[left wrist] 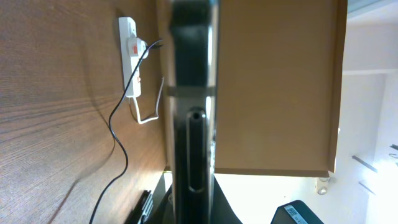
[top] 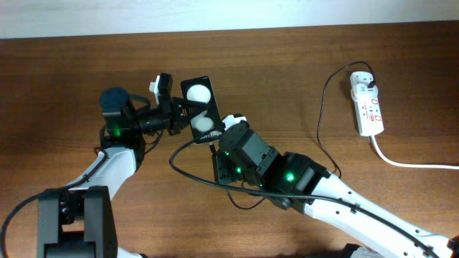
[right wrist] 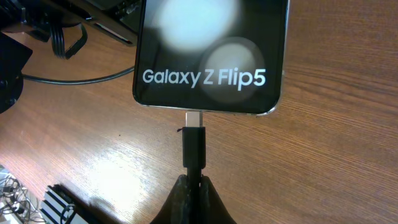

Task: Plug charger to phone and switch on socket
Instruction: 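Push the USB-C plug into the phone port with the right gripper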

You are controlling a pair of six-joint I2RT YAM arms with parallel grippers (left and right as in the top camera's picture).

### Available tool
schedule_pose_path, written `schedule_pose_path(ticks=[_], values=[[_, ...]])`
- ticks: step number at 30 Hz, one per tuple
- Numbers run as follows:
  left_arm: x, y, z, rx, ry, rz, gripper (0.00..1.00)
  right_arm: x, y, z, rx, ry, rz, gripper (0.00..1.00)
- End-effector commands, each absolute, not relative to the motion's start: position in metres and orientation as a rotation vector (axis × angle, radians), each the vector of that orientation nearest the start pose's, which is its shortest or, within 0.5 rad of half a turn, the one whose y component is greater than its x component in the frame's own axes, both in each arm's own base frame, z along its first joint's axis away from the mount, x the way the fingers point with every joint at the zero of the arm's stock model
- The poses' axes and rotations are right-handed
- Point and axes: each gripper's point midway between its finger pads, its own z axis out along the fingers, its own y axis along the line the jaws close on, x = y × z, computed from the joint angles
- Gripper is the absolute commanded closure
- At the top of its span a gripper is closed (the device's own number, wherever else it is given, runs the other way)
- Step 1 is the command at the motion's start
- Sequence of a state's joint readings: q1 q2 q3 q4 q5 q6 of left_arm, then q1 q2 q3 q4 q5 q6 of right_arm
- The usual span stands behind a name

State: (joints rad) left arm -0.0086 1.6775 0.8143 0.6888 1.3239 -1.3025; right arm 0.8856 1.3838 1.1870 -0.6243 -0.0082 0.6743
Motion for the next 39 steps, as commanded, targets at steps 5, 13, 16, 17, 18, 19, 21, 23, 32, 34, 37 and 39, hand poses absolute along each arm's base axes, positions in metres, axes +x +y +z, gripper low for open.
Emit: schedule_pose_path(ticks=[5,13,16,17,18,19,21,23,32,34,37,39], values=[[0.360,-0.171,0.215,-0.102,2.124,-2.045,1.00,0.248,0.303,0.206,-0.268,2.489,0.694,0.96],[0.355,-0.172,0.216,-0.091,2.138,-2.072,1.00,0.252,0.301,0.206,-0.255,2.479,0.673,0.96],[0.352,-0.172,0.216,-0.034,2.130,-2.066,1.00,0.255,0.304,0.210,-0.250,2.456,0.687,0.96],[0.351,-0.172,0.217,-0.027,2.130,-2.068,1.00,0.256,0.305,0.211,-0.249,2.449,0.692,0.96],[0.351,-0.172,0.217,-0.023,2.130,-2.069,1.00,0.257,0.305,0.212,-0.247,2.442,0.695,0.96],[0.351,-0.172,0.218,-0.014,2.125,-2.066,1.00,0.260,0.304,0.213,-0.238,2.431,0.683,0.96],[0.348,-0.173,0.224,0.073,2.093,-2.051,1.00,0.264,0.303,0.215,-0.223,2.414,0.667,0.96],[0.348,-0.173,0.227,0.107,2.076,-2.040,1.00,0.265,0.305,0.218,-0.221,2.403,0.677,0.96],[0.343,-0.174,0.227,0.139,2.086,-2.059,1.00,0.280,0.305,0.231,-0.175,2.316,0.661,0.96],[0.339,-0.175,0.228,0.161,2.092,-2.071,1.00,0.284,0.303,0.233,-0.160,2.301,0.647,0.96],[0.333,-0.176,0.228,0.240,2.081,-2.071,1.00,0.288,0.308,0.241,-0.158,2.264,0.673,0.96],[0.328,-0.176,0.228,0.297,2.071,-2.071,1.00,0.291,0.307,0.244,-0.146,2.244,0.663,0.96]])
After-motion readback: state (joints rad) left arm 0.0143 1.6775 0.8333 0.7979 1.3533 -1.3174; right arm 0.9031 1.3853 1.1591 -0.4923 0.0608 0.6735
